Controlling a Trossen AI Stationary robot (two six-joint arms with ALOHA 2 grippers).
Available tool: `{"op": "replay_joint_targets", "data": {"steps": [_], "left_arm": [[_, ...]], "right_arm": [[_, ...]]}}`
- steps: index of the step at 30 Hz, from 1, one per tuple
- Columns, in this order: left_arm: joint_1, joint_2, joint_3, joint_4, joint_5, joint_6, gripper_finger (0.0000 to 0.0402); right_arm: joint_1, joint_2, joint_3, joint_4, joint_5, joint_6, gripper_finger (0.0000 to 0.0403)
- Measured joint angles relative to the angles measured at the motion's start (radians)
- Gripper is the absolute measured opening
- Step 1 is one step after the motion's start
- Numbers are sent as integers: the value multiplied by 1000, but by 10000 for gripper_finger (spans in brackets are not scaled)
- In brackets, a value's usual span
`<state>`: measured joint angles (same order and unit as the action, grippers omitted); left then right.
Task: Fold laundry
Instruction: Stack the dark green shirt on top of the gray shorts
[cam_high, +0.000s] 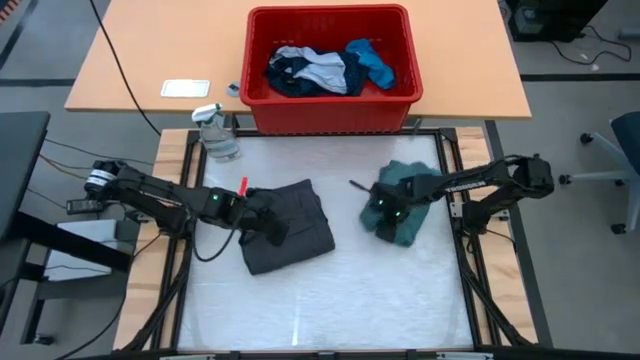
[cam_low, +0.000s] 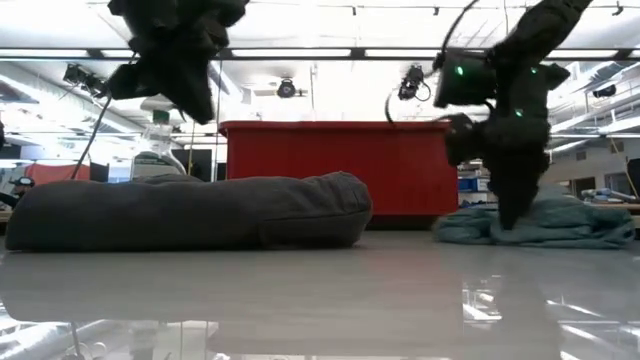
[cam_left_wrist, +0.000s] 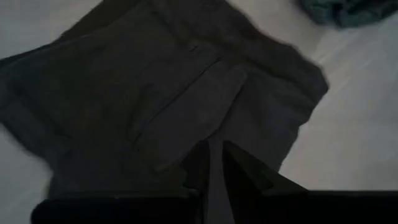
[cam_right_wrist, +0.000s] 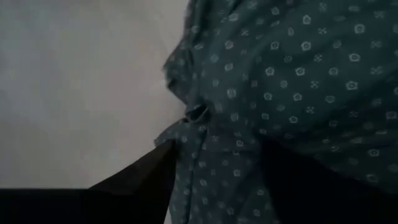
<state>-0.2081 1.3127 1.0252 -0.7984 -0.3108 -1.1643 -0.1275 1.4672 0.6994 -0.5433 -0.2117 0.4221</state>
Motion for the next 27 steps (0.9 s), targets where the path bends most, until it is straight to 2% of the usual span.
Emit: {"op": "replay_joint_targets", "data": {"steps": [3,5,7,9,13,18,22,27], "left_arm": [[9,-23,3,3,-1,45,47],[27,-31,-1,1,-1,119,48],[65,-33,0,66,13,201,52],[120,-25,0,127,71,317,62],[236,42,0,321,266,496,106],[344,169,0,652,452,598,188],[402,321,1,919,629,553,245],[415,520,1,1153,629,583,269]], "right_arm": [[91,32,70,84,-1,127,236],[136,47,135,76,26,203,235],[169,55,202,24,48,294,235],[201,42,271,-31,92,407,235],[266,-22,371,-149,229,718,235],[378,-96,355,-171,408,1085,237],[479,-99,303,-209,513,1347,244],[579,-90,232,-329,608,1626,245]]}}
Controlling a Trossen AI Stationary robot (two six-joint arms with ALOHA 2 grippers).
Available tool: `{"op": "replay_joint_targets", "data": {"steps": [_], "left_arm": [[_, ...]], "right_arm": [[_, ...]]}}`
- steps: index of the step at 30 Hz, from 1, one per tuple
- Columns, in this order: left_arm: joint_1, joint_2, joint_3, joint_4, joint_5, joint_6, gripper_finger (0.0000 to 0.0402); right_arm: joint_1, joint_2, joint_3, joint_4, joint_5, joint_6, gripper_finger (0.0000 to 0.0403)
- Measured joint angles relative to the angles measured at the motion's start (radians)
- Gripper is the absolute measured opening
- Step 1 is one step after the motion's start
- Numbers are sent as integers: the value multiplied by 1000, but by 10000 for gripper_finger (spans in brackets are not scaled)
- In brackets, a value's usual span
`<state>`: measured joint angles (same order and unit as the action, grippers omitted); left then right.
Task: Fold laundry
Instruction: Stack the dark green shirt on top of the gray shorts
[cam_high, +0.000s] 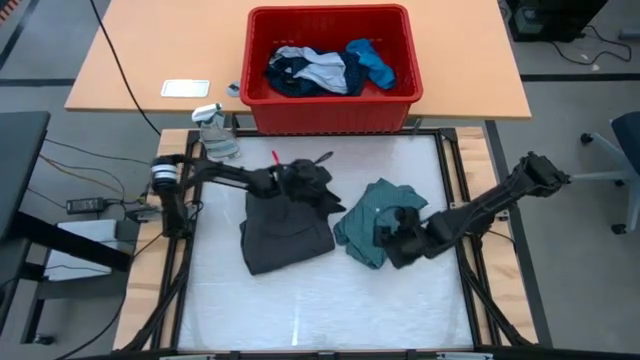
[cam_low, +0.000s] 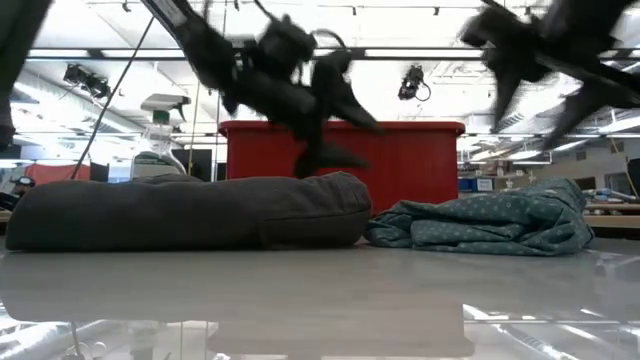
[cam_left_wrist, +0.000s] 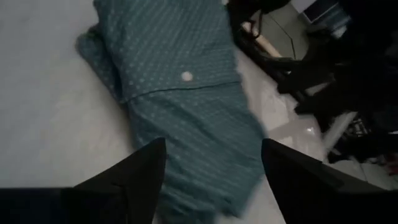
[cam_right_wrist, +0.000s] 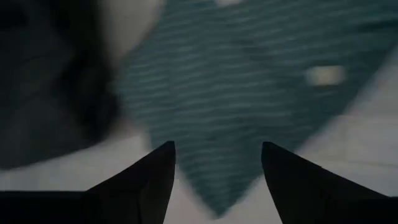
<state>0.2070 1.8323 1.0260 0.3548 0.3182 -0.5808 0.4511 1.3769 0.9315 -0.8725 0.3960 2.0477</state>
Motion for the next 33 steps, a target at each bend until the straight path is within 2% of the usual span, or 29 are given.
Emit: {"op": "replay_joint_targets", "data": {"steps": [4,13,16,19,24,28,33], "left_arm": [[0,134,44,112,1,-30,270],[-1,291,250,58,2,-26,270],[4,333,315,-17,2,-2,270],[4,376,363,-67,22,2,270],[5,431,393,-90,97,-7,263],[0,451,396,-105,148,-31,215],[-15,453,393,-90,165,9,106]], "right_arm": [[27,-2,-75,-55,-22,63,245],[26,-38,-218,10,-46,51,245],[24,-51,-302,121,-37,50,245],[22,-71,-405,328,-11,53,247],[23,-84,-543,615,82,64,250],[4,-92,-586,680,99,24,244],[-53,-95,-609,739,85,-82,212]]}}
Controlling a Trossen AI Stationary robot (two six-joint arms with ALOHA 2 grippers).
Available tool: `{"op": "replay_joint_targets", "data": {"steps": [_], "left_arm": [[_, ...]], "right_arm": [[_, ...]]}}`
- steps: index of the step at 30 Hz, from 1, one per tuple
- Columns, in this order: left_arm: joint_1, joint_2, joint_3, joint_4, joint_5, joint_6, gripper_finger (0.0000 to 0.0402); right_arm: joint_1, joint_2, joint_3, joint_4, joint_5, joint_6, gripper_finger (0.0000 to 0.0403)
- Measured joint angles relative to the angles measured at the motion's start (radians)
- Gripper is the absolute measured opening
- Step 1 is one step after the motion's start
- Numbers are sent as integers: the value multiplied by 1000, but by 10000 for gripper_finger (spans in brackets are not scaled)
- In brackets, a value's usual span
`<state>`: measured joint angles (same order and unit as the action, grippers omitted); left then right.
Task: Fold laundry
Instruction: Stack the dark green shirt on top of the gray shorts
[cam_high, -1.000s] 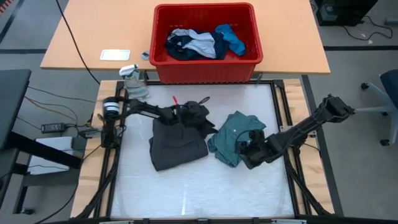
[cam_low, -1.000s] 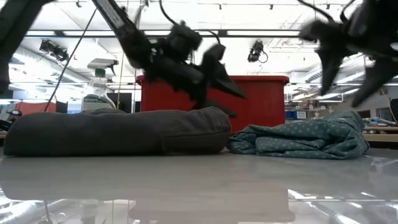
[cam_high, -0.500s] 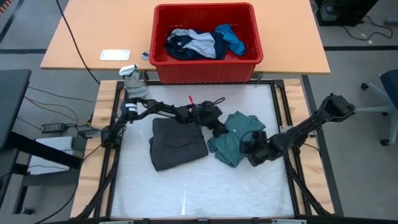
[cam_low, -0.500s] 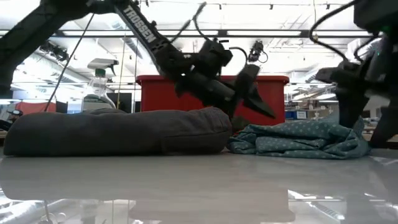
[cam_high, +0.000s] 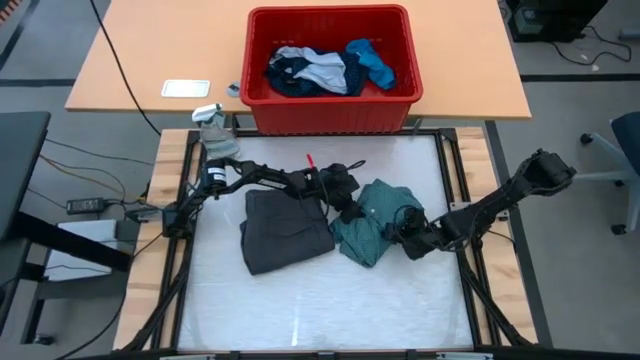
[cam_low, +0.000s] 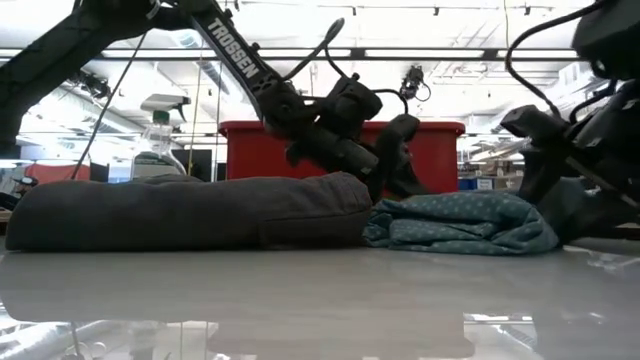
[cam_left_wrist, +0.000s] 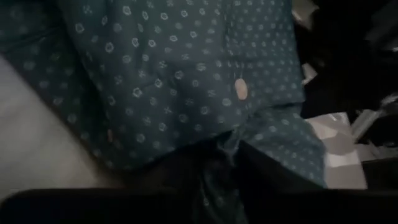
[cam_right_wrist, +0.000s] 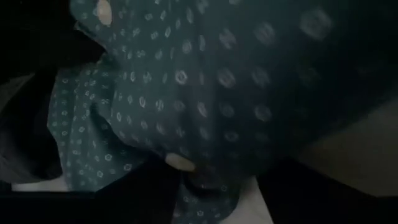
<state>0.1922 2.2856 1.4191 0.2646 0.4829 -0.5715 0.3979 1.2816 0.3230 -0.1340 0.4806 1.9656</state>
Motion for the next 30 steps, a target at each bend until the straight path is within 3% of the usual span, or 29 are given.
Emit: {"op": "replay_joint_targets", "data": {"steps": [5,12,15,22,30], "left_arm": [[-12,2,-1,22,14,-22,15],[-22,4,-4,88,47,-46,9],[-22,-8,16,61,88,-18,7],[-21,-53,117,-72,156,50,6],[-13,-141,304,-519,130,200,5]], "right_arm": [[-93,8,-9,84,-24,-183,149],[-216,28,-15,232,-82,-449,28],[-243,29,-16,311,-129,-538,23],[-267,6,9,372,-177,-577,26],[-278,-113,61,372,-157,-635,24]]}}
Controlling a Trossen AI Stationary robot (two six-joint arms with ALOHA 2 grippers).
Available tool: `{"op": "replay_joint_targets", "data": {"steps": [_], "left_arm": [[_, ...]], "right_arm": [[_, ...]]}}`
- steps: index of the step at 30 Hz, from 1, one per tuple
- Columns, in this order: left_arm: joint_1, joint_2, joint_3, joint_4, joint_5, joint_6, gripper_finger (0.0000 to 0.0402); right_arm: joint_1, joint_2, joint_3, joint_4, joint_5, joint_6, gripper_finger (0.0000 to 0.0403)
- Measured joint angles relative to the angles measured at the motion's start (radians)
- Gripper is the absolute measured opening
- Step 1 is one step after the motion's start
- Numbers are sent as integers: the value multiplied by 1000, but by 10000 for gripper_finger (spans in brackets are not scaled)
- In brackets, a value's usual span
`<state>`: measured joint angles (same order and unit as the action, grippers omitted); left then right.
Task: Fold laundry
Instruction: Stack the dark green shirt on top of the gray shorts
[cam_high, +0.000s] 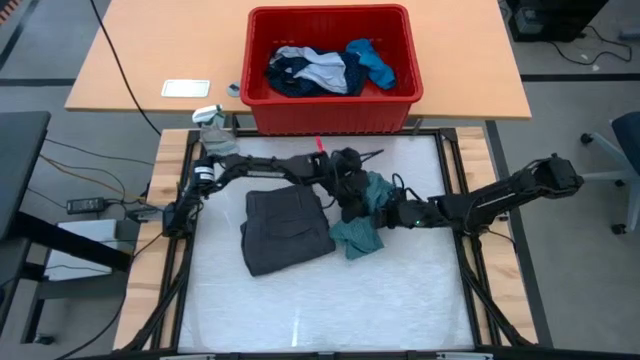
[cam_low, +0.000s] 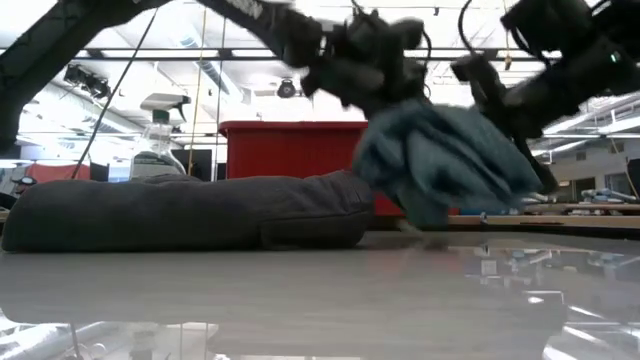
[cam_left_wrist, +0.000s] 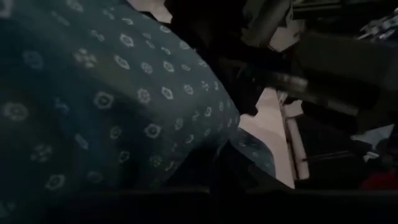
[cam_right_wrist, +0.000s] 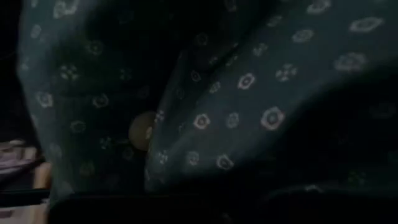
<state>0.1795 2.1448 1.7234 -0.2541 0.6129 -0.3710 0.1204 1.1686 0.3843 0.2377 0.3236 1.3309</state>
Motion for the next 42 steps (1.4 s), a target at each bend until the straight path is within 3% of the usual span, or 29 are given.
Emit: {"op": "replay_joint_targets", "data": {"steps": [7,11,14,19,23,27,32,38,42], "left_arm": [[2,-195,91,-391,-196,50,5],[-14,-321,43,-589,-382,29,5],[-38,-422,-74,-672,-533,-46,4],[-98,-616,-393,-633,-630,-282,4],[-165,-746,-625,-485,-650,-512,4],[-234,-841,-776,-317,-709,-690,4],[-276,-932,-795,-271,-796,-733,4],[-330,-1032,-717,-465,-945,-800,4],[-401,-1017,-716,-549,-993,-899,4]], "right_arm": [[-67,-14,167,25,-63,-178,24],[-128,123,328,22,-162,-298,24],[-160,260,461,14,-247,-351,24],[-175,484,624,24,-417,-366,24],[-155,611,726,17,-507,-366,24],[-147,692,785,8,-570,-368,24],[-154,692,876,-46,-593,-447,24],[-194,679,1012,-234,-606,-570,24],[-200,679,1011,-372,-629,-607,24]]}}
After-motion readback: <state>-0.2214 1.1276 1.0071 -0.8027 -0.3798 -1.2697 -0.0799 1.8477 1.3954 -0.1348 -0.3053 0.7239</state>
